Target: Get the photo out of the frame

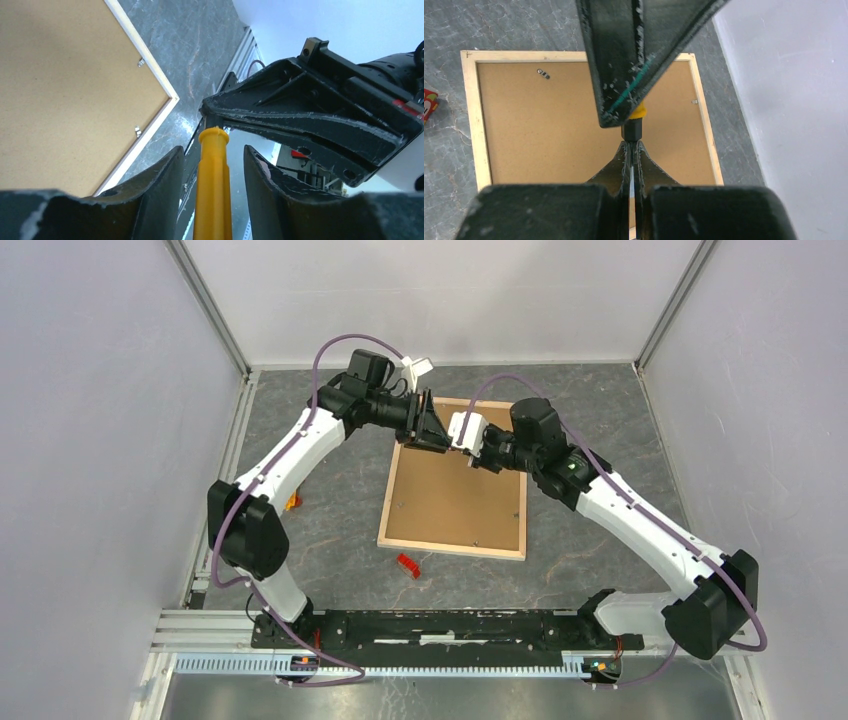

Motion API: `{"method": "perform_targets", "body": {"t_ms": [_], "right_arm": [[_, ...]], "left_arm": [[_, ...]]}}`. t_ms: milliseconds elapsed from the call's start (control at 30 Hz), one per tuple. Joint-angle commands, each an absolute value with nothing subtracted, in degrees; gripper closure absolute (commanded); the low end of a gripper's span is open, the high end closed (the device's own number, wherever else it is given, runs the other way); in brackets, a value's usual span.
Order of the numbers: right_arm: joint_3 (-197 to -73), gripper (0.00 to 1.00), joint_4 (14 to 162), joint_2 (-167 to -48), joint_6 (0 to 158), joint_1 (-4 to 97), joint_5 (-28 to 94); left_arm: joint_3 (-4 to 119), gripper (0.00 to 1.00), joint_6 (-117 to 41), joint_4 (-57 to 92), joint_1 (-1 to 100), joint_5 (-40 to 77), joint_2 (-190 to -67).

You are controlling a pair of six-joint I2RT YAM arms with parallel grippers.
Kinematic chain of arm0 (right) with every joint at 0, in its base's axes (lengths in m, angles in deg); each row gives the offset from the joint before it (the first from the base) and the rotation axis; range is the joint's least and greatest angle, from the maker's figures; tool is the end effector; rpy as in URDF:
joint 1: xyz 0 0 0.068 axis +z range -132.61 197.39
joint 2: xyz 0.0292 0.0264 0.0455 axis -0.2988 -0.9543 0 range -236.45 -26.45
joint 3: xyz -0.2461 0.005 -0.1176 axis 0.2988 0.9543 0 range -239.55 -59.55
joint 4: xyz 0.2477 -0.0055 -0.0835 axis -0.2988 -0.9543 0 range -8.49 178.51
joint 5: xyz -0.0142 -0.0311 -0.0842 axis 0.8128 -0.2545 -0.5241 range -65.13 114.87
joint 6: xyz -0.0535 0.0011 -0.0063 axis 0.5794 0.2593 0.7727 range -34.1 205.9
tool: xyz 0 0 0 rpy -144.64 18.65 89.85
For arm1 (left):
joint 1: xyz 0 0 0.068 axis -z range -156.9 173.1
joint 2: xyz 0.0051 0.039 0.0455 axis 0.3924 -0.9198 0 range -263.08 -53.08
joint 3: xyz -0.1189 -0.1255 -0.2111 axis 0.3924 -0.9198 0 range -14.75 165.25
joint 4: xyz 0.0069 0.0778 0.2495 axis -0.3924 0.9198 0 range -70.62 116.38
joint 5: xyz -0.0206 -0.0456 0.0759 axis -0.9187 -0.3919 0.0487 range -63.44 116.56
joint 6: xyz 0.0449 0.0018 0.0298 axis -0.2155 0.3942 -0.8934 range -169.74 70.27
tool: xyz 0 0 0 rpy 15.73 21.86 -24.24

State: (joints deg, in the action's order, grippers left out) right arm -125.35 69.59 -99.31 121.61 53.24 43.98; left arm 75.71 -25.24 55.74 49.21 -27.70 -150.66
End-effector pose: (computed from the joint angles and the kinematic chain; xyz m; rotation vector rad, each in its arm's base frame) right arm 0.2277 0.1790 0.3482 -1.3418 1.5013 0.3386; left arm 0.3232 -0.1905 0.3392 0.5538 2.3564 -1.5296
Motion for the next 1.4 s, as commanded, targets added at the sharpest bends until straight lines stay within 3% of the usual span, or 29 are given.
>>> {"method": "perform_targets", "body": {"t_ms": [0,600,800,1000,1067,1133,1267,1367], "right_arm": [[-125.9,1.0,73.4,-98.7,122.9,54.5,39.9],[-124.2,1.0,74.2,-98.4,122.4,56.5,39.6],[-124.1,1.0,74.4,-98.9,122.0,56.8,39.5],[-123.0,0.9,76.1,-98.8,119.2,56.5,35.5],[-122.5,0.91,76.2,-98.6,119.3,56.2,35.4],[-122.2,1.0,76.4,-98.6,119.6,56.2,35.6],[-122.7,1.0,77.2,-99.3,119.4,56.2,35.0],[-123.2,1.0,77.4,-99.6,119.5,56.2,36.3]], "left_arm": [[75.1,0.46,-18.4,49.5,48.2,-31.9,-150.2],[69.4,0.57,-10.3,40.7,46.1,-33.6,-149.5],[69.2,0.79,-10.1,39.9,46.1,-34.2,-149.6],[70.7,0.98,-15.0,44.3,46.1,-31.9,-148.6],[70.9,0.98,-17.2,46.0,46.1,-30.7,-148.0],[70.8,0.97,-17.3,46.0,46.1,-30.6,-147.7],[70.8,0.62,-17.1,45.8,46.2,-30.8,-147.9],[70.9,0.55,-17.0,45.7,46.2,-31.1,-148.1]]}}
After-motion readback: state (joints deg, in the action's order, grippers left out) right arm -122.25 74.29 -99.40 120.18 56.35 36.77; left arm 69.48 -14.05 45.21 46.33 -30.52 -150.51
